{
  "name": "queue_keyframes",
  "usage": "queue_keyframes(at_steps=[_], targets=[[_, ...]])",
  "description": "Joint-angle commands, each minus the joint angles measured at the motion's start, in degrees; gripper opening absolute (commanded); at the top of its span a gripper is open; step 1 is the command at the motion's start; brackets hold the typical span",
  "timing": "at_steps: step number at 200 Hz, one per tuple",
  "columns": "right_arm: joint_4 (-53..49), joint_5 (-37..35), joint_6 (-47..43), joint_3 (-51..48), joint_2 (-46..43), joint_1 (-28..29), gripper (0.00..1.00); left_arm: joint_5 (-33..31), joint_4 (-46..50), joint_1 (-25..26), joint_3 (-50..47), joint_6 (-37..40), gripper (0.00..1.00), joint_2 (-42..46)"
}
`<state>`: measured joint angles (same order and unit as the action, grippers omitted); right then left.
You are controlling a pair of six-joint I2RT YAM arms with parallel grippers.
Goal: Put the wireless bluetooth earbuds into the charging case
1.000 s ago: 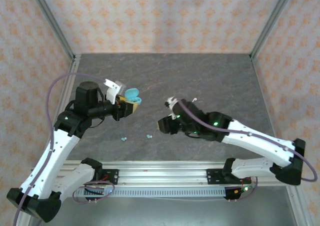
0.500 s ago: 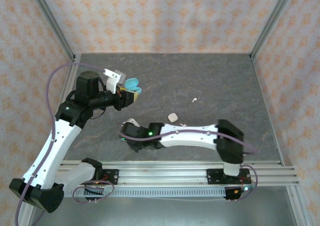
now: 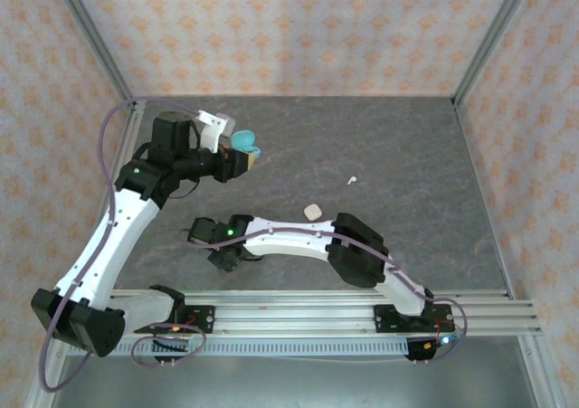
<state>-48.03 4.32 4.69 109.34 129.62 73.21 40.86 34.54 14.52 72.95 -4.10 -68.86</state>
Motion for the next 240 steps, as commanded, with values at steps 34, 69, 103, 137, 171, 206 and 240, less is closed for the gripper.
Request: queue_keyframes(at_steps=[34,69,103,137,171,206,240], targets=[[-8.0,-0.3,-4.8,11.2,5.8,-0.6,0.36,1.4,-2.9,-0.7,2.9,0.2,0.21,-2.3],[-11.8,0.5,-6.8,18.4,10.1,-0.7,0.38,1.7,-2.8,-0.8,2.9,0.5,0.21,-2.6],[-14.5,0.1,-8.3,22.9,12.9,-0.7,0.38,1.8,-3.3,-0.9,2.5,0.3,0.21,-2.3],[-15.7,0.0,-8.5,24.0,14.4,-1.1,0.37,1.8,-3.3,-1.0,2.3,0.5,0.2,-2.3],[-15.8,0.4,-8.8,24.0,14.9,-1.2,0.35,2.3,-3.5,-1.0,2.4,0.4,0.2,-2.6],[-15.3,0.6,-9.1,24.3,15.1,-1.2,0.34,2.5,-3.4,-1.1,2.3,0.5,0.2,-2.7],[-15.4,0.6,-9.6,24.6,15.7,-1.2,0.32,2.6,-3.5,-1.0,2.2,0.4,0.2,-2.8]])
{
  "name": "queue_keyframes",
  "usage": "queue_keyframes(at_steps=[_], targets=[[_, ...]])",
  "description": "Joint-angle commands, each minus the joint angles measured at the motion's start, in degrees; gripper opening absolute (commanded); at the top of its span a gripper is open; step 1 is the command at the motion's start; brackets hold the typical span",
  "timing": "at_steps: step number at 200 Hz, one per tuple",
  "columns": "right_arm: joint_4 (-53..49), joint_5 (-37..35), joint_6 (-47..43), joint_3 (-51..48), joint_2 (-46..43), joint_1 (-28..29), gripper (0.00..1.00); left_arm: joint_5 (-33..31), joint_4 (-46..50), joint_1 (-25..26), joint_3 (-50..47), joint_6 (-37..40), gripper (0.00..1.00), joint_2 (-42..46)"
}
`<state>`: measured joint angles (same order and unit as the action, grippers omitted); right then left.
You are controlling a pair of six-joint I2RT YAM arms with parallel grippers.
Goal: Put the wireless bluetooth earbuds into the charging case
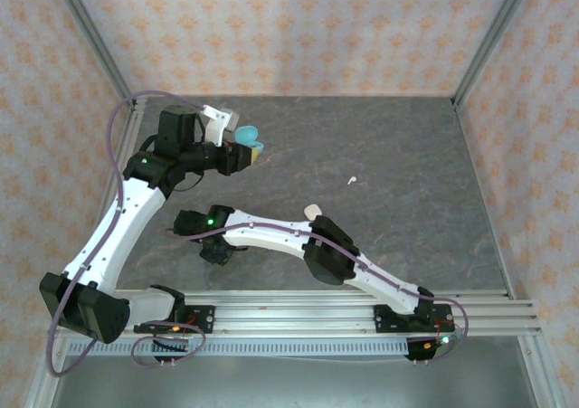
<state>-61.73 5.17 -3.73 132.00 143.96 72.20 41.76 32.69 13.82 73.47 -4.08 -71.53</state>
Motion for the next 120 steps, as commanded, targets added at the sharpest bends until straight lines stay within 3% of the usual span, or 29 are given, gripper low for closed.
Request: queue_keyframes(at_steps=[1,53,120], targets=[[-1.7,-0.3,-1.1,1.9,1.4,-0.2,0.32,1.7,-1.7,-0.3,1.7,0.4,0.2,-0.1],[-2.4,0.2,-1.7,3.0,2.9,-0.3,0.3,2.0,-1.7,-0.3,1.8,0.4,0.2,-0.7],[-5.0,0.6,0.6,3.6,1.8,-0.8,0.15,2.5,-2.6,-0.4,0.3,1.2,0.19,0.3]])
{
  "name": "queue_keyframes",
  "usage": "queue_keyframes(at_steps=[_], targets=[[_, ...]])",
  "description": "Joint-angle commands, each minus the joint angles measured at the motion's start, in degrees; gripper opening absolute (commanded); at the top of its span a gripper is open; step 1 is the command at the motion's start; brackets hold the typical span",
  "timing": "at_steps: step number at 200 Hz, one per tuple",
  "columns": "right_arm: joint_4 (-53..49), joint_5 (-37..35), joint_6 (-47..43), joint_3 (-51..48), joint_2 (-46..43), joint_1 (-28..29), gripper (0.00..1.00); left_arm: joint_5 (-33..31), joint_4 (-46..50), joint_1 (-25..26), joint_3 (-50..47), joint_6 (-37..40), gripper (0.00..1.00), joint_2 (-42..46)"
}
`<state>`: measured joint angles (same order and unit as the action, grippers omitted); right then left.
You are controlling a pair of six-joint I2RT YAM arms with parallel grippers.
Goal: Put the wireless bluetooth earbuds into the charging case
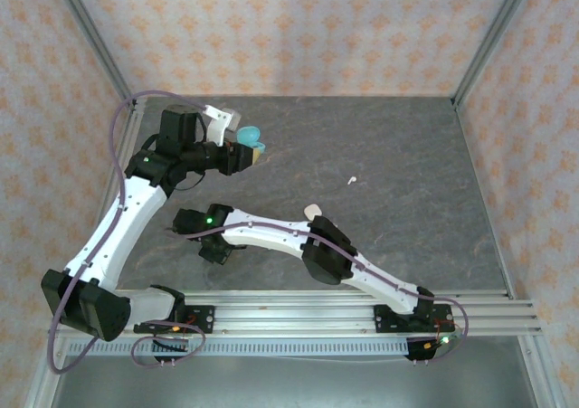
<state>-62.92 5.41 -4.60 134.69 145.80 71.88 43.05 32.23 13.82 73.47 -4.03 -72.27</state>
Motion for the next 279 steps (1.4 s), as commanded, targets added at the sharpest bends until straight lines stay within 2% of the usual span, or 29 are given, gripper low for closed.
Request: queue_keyframes(at_steps=[1,25,84,145,169,221,247,279], targets=[[-3.8,0.4,1.6,0.8,-0.2,-0.5,0.15,1.2,-2.1,-0.4,0.3,1.2,0.19,1.1],[-1.8,1.5,5.2,-4.3,-4.8,-1.6,0.12,1.0,-1.8,-0.4,-0.7,2.6,0.19,2.4],[11.2,2.0,14.8,-25.4,-22.5,-2.3,0.1,0.8,-4.5,-0.5,-3.9,4.5,0.19,5.9],[22.8,0.5,25.9,-45.1,-39.7,-2.3,0.09,4.0,-10.6,-0.4,-8.9,6.9,0.19,9.7],[24.1,-1.1,28.5,-49.4,-45.3,-2.4,0.08,7.0,-11.7,-0.4,-10.7,8.1,0.19,10.7],[27.2,-4.8,33.0,-57.6,-55.7,-3.2,0.08,8.4,-19.0,-0.4,-17.1,11.4,0.19,17.0],[28.6,-5.1,34.6,-61.4,-60.9,-4.9,0.08,8.3,-22.4,-0.4,-20.9,14.0,0.19,20.5],[28.1,-3.9,35.8,-62.9,-68.1,-8.5,0.08,7.8,-29.8,0.4,-25.6,13.2,0.19,23.5]])
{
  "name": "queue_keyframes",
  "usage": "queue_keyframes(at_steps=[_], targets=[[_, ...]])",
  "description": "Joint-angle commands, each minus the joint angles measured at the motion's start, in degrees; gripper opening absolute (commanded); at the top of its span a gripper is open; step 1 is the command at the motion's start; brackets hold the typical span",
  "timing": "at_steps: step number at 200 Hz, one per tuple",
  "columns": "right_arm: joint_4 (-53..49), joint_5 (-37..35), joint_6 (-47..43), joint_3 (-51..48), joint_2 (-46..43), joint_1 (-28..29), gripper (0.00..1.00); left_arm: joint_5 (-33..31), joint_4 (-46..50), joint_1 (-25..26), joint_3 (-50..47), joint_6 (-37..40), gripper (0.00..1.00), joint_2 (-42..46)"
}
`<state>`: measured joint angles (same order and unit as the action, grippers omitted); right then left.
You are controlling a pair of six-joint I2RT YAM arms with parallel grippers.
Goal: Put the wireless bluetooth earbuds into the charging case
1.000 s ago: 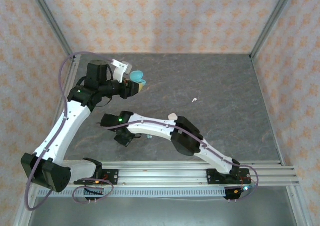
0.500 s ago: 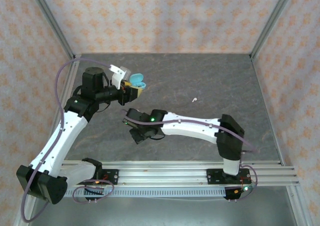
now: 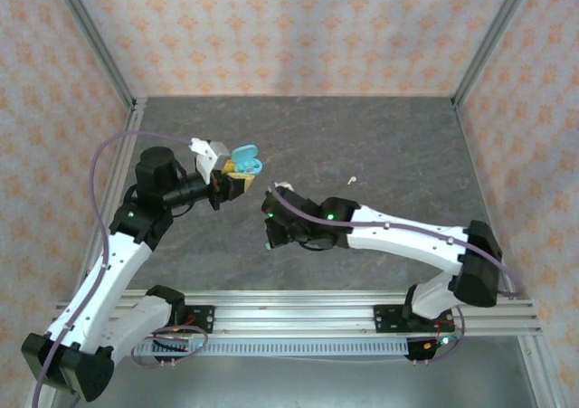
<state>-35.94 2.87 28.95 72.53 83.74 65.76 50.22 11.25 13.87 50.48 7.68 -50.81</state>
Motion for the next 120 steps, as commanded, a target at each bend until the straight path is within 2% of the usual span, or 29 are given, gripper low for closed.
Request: queue_keyframes(at_steps=[1,47,74,120], targets=[[1.1,-1.3,2.2,-0.7,-6.3,-2.5,0.08,0.6,-9.0,0.4,-2.7,1.5,0.19,2.1],[2.7,1.1,3.3,-0.6,-15.2,-7.8,0.11,-3.4,-12.5,5.1,-7.2,4.5,0.18,5.8],[3.5,5.0,2.3,2.5,-15.6,-8.5,0.11,-6.1,-13.9,8.3,-9.2,5.9,0.18,7.0],[7.3,14.7,3.3,6.4,-14.3,-8.5,0.11,-7.6,-15.0,10.1,-10.3,6.3,0.18,6.9]])
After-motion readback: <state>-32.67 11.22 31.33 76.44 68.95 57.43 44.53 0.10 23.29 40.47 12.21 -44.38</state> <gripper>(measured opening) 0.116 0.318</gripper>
